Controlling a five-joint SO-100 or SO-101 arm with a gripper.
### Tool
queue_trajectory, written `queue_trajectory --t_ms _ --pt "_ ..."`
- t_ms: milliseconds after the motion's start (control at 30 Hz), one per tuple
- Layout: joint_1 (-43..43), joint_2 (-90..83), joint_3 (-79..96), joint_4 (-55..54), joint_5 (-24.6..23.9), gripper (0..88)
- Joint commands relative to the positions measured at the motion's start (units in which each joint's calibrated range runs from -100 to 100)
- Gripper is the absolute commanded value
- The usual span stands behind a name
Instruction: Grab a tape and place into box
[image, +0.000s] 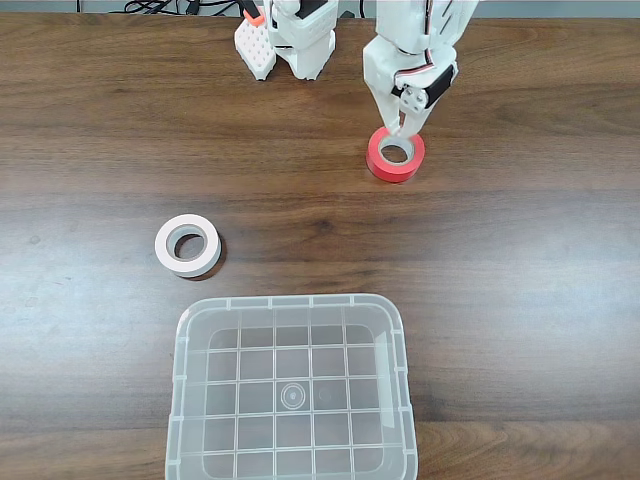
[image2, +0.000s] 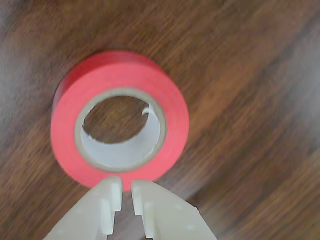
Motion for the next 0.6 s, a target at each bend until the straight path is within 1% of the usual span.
queue_trajectory --t_ms 0,167,233,333,400,467,567 --pt "0.1 2.9 -4.6 -5.1 -0.1 1.4" --pt "0.3 6.6 -4.6 -7.1 -0.2 3.2" --pt "0.2 7.1 -4.6 -7.1 -0.2 8.7" --pt "0.2 7.2 -4.6 -6.9 -0.1 21.5" --pt "0.2 7.9 -4.6 -7.1 0.1 26.4" --pt "0.2 8.1 -4.6 -7.2 0.1 28.2" --pt "0.1 8.1 -4.6 -7.3 0.2 28.0"
